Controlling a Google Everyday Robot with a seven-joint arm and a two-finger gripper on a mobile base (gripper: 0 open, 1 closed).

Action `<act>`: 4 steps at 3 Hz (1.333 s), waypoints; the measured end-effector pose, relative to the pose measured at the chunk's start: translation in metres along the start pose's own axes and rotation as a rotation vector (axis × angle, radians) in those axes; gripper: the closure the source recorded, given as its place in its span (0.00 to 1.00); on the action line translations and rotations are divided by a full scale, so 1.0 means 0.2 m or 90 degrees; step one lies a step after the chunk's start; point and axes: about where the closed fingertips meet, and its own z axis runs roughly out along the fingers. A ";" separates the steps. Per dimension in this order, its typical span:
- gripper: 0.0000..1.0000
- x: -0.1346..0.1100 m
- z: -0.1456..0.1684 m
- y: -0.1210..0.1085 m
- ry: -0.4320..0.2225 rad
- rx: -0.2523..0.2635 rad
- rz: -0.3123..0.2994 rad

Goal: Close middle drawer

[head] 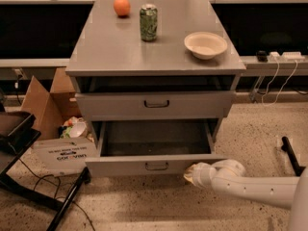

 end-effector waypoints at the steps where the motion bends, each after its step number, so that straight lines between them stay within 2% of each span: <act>1: 1.00 -0.05 0.01 -0.06 -0.004 0.009 -0.007; 2: 0.81 -0.04 0.01 -0.06 -0.004 0.010 -0.007; 3: 0.50 -0.04 0.01 -0.06 -0.004 0.010 -0.007; 4: 0.27 -0.05 0.01 -0.06 -0.004 0.010 -0.007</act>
Offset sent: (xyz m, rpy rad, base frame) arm 0.0152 0.0037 0.0059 -0.0025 -0.0183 0.0029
